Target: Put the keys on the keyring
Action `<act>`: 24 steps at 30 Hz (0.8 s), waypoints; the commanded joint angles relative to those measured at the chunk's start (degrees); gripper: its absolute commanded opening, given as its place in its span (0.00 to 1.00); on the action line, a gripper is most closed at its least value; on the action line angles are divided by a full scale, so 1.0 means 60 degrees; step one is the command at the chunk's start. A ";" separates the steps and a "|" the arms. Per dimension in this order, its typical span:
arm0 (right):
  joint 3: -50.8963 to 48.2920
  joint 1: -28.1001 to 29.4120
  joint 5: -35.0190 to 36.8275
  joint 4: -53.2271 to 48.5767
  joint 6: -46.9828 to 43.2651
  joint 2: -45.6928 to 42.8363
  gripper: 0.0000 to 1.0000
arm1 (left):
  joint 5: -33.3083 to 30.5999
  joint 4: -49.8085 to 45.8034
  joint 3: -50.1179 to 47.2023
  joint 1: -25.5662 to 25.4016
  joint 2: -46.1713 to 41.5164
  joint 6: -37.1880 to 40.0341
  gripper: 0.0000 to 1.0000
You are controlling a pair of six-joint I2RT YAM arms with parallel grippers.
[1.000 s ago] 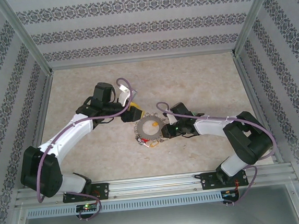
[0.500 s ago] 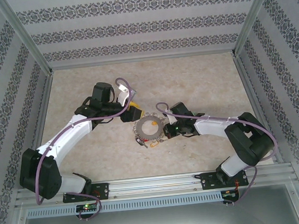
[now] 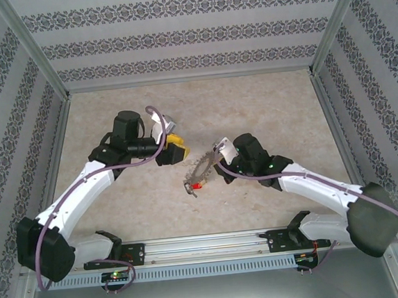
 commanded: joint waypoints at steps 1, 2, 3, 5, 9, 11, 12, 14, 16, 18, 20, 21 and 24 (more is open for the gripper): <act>0.0094 0.0129 -0.0265 0.0056 -0.1571 -0.0691 0.00 | 0.0841 0.0027 -0.0313 0.0117 -0.0699 0.0429 0.55; 0.0123 0.0132 -0.0475 0.0125 -0.1809 -0.0881 0.00 | 0.0976 0.0086 -0.0401 0.0120 -0.0884 0.0458 0.55; 0.0116 0.0205 -0.0660 0.0205 -0.2099 -0.1108 0.00 | 0.1097 0.0154 -0.0482 0.0118 -0.1071 0.0496 0.55; 0.0068 0.0297 -0.0865 0.0375 -0.2577 -0.1513 0.00 | 0.1259 0.0291 -0.0679 0.0102 -0.1384 0.0596 0.56; 0.0231 0.0356 -0.1760 0.0445 -0.3301 -0.2197 0.00 | 0.1523 0.0533 -0.1108 -0.0123 -0.2175 0.1135 0.56; 0.0404 0.0365 -0.2093 0.0429 -0.3403 -0.2376 0.00 | 0.1235 0.0599 -0.1201 -0.0328 -0.2493 0.1417 0.57; 0.0500 0.0360 -0.2292 0.0414 -0.3431 -0.2439 0.00 | 0.1086 0.0416 -0.1147 -0.0485 -0.2553 0.1679 0.57; 0.0620 0.0412 -0.2566 0.0471 -0.3396 -0.2543 0.00 | 0.0681 -0.0127 -0.0883 -0.0863 -0.2496 0.2192 0.57; 0.0708 0.0539 -0.2680 0.0569 -0.3416 -0.2622 0.00 | 0.0094 -0.0592 -0.0642 -0.1335 -0.2344 0.2647 0.56; 0.0792 0.0745 -0.2673 0.0624 -0.3452 -0.2644 0.00 | -0.0466 -0.0783 -0.0446 -0.1806 -0.2214 0.2923 0.55; 0.0788 0.0920 -0.2677 0.0773 -0.3411 -0.2710 0.00 | -0.0883 -0.0841 -0.0369 -0.2159 -0.2089 0.3100 0.55; 0.0772 0.0978 -0.2680 0.0897 -0.3385 -0.2737 0.00 | -0.1104 -0.0829 -0.0376 -0.2309 -0.2019 0.3190 0.55; 0.0785 0.1199 -0.2637 0.0985 -0.3389 -0.2817 0.00 | -0.1294 -0.0709 -0.0333 -0.2564 -0.1824 0.3278 0.54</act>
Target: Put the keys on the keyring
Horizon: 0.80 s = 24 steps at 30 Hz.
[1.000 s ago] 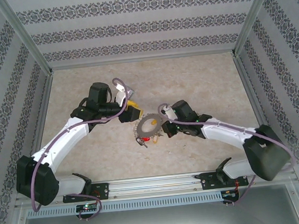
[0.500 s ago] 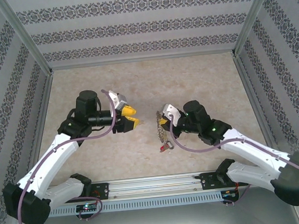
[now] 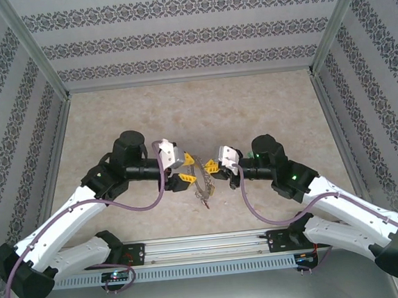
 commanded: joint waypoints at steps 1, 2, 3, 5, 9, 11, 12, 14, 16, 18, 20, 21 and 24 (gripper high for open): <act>0.0334 0.0214 -0.0285 0.0653 -0.0187 -0.0270 0.00 | -0.0610 -0.0264 0.0347 -0.0281 0.0199 0.0629 0.53; 0.0320 0.0243 -0.0249 0.0654 -0.0165 -0.0318 0.00 | -0.0709 -0.0279 0.0379 -0.0383 0.0264 0.0684 0.49; 0.0291 0.0263 -0.0232 0.0692 -0.0134 -0.0369 0.00 | -0.0823 -0.0328 0.0420 -0.0471 0.0310 0.0755 0.46; 0.0250 0.0279 -0.0187 0.0747 -0.0077 -0.0444 0.00 | -0.0943 -0.0402 0.0491 -0.0595 0.0392 0.0829 0.44; 0.0202 0.0365 -0.0100 0.0817 -0.0044 -0.0448 0.00 | -0.1061 -0.0454 0.0547 -0.0731 0.0447 0.0853 0.37; 0.0216 0.0369 -0.0078 0.0823 -0.0044 -0.0415 0.00 | -0.1143 -0.0464 0.0566 -0.0764 0.0487 0.0858 0.36; 0.0202 0.0372 -0.0063 0.0830 -0.0046 -0.0405 0.00 | -0.1218 -0.0479 0.0571 -0.0780 0.0468 0.0844 0.35; 0.0160 0.0368 -0.0013 0.0830 -0.0072 -0.0403 0.00 | -0.1600 -0.0442 0.0543 -0.0778 0.0350 0.0826 0.35; 0.0129 0.0369 0.0019 0.0830 -0.0059 -0.0431 0.00 | -0.1964 -0.0449 0.0479 -0.0780 0.0092 0.0835 0.40; 0.0089 0.0375 0.0057 0.0841 -0.0033 -0.0501 0.00 | -0.2040 -0.0520 0.0472 -0.0778 -0.0169 0.0798 0.41; 0.0043 0.0370 0.0102 0.0843 -0.0027 -0.0584 0.00 | -0.2006 -0.0657 0.0498 -0.0780 -0.0346 0.0738 0.41; 0.0016 0.0367 0.0131 0.0858 0.0004 -0.0633 0.00 | -0.1959 -0.0709 0.0515 -0.0778 -0.0399 0.0673 0.41; -0.0003 0.0367 0.0183 0.0872 0.0058 -0.0666 0.00 | -0.1670 -0.0713 0.0484 -0.0804 -0.0540 0.0436 0.40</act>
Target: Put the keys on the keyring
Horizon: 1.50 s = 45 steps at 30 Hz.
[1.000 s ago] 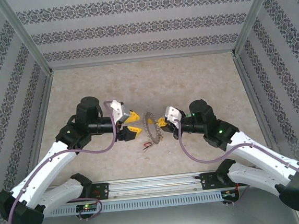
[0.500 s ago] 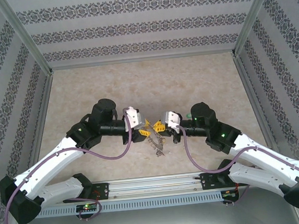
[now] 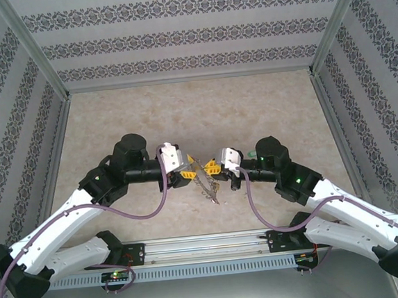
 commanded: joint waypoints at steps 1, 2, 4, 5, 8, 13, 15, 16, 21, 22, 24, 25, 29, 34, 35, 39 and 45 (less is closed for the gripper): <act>-0.0014 0.0109 0.0115 0.0672 0.0046 -0.0237 0.00 | 0.0267 -0.0242 0.0188 -0.0213 -0.0183 -0.0251 0.40; -0.0028 0.0120 0.0164 0.0685 0.0082 -0.0245 0.00 | 0.0343 -0.0225 0.0168 -0.0230 -0.0191 -0.0291 0.40; -0.0028 0.0108 0.0199 0.0731 0.0119 -0.0272 0.00 | 0.0428 -0.0207 0.0174 -0.0314 -0.0175 -0.0369 0.39; -0.0028 0.0110 0.0167 0.0757 0.0147 -0.0270 0.00 | 0.0439 -0.0196 0.0169 -0.0347 -0.0134 -0.0388 0.39; -0.0041 0.0123 0.0157 0.0775 0.0169 -0.0259 0.00 | 0.0464 -0.0027 0.0151 -0.0450 -0.0077 -0.0480 0.37; -0.0043 0.0125 0.0061 0.0805 0.0180 -0.0267 0.00 | 0.0400 0.0108 0.0207 -0.0496 0.0223 -0.0486 0.37; -0.0015 0.0123 0.0023 0.0769 0.0179 -0.0260 0.00 | 0.0332 0.0182 0.0253 -0.0511 0.0360 -0.0447 0.36; -0.0028 0.0128 0.0014 0.0775 0.0169 -0.0252 0.00 | 0.0224 0.0274 0.0260 -0.0525 0.0400 -0.0447 0.36; -0.0043 0.0138 -0.0028 0.0732 0.0220 -0.0260 0.00 | 0.0172 0.0481 0.0328 -0.0525 0.0617 -0.0418 0.34; -0.0043 0.0138 -0.0030 0.0703 0.0207 -0.0260 0.00 | 0.0165 0.0506 0.0331 -0.0527 0.0629 -0.0420 0.34; -0.0047 0.0138 -0.0029 0.0688 0.0209 -0.0260 0.00 | 0.0163 0.0564 0.0332 -0.0525 0.0614 -0.0425 0.34; -0.0043 0.0138 -0.0030 0.0688 0.0202 -0.0238 0.00 | 0.0178 0.0618 0.0328 -0.0525 0.0597 -0.0418 0.34; -0.0028 0.0141 -0.0058 0.0684 0.0189 -0.0108 0.00 | 0.0145 0.0716 0.0352 -0.0525 0.0535 -0.0432 0.33; 0.0000 0.0138 -0.0088 0.0676 0.0176 -0.0032 0.00 | 0.0163 0.0780 0.0391 -0.0525 0.0537 -0.0436 0.31; -0.0007 0.0139 -0.0102 0.0674 0.0175 -0.0026 0.00 | 0.0169 0.0794 0.0392 -0.0525 0.0547 -0.0433 0.31; 0.0015 0.0145 -0.0145 0.0648 0.0163 0.0027 0.00 | 0.0136 0.0856 0.0387 -0.0526 0.0569 -0.0426 0.29; 0.0045 0.0161 -0.0278 0.0633 0.0137 0.0085 0.00 | 0.0139 0.0906 0.0413 -0.0527 0.0657 -0.0476 0.24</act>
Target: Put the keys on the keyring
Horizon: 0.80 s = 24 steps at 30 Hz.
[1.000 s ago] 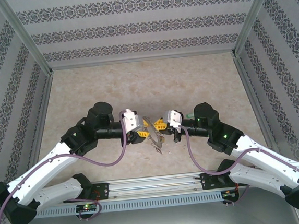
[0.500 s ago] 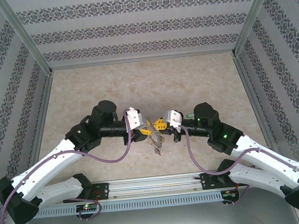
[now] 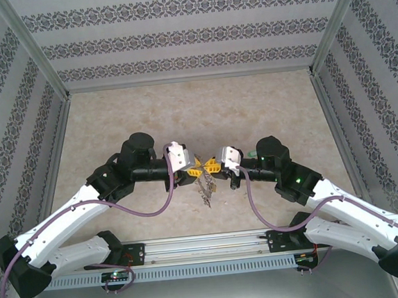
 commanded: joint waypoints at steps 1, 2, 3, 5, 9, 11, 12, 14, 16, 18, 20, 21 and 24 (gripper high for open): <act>0.0063 0.0149 -0.0428 0.0418 0.0065 0.0035 0.00 | 0.0024 0.0446 0.0313 -0.0154 0.0067 -0.0149 0.23; 0.0063 0.0164 -0.0455 0.0418 0.0065 0.0036 0.00 | 0.0027 0.0447 0.0322 -0.0156 0.0101 -0.0149 0.23; 0.0074 0.0174 -0.0478 0.0407 0.0064 0.0047 0.00 | 0.0051 0.0483 0.0312 -0.0157 0.0116 -0.0163 0.23; 0.0100 0.0174 -0.0483 0.0374 0.0056 0.0065 0.00 | 0.0077 0.0535 0.0331 -0.0154 0.0207 -0.0181 0.21; 0.0116 0.0183 -0.0560 0.0388 0.0048 0.0073 0.00 | 0.0158 0.0590 0.0351 -0.0163 0.0342 -0.0178 0.19; 0.0135 0.0178 -0.0582 0.0374 0.0048 0.0066 0.00 | 0.0158 0.0603 0.0355 -0.0156 0.0378 -0.0180 0.11; 0.0136 0.0178 -0.0573 0.0360 0.0048 0.0059 0.00 | 0.0169 0.0605 0.0344 -0.0164 0.0375 -0.0171 0.00; 0.0123 0.0178 -0.0526 0.0337 0.0041 0.0024 0.00 | 0.0270 0.0609 0.0323 -0.0154 0.0347 -0.0142 0.00; 0.0093 0.0185 -0.0427 0.0312 0.0112 -0.0073 0.00 | 0.0305 0.0629 0.0289 -0.0154 0.0286 -0.0177 0.00; -0.0043 0.0189 -0.0205 0.0331 0.0259 -0.0297 0.13 | 0.0377 0.0716 0.0219 -0.0154 0.0147 -0.0246 0.00; -0.0295 0.0178 0.0151 0.0315 0.0432 -0.0698 0.26 | 0.0467 0.0860 0.0137 -0.0136 -0.0018 -0.0374 0.00; -0.0432 0.0172 0.0302 0.0295 0.0508 -0.0907 0.29 | 0.0491 0.0916 0.0095 -0.0128 -0.0077 -0.0417 0.00; -0.0739 0.0158 0.0681 0.0096 0.0733 -0.1662 0.34 | 0.0667 0.1120 0.0046 -0.0106 -0.0236 -0.0618 0.00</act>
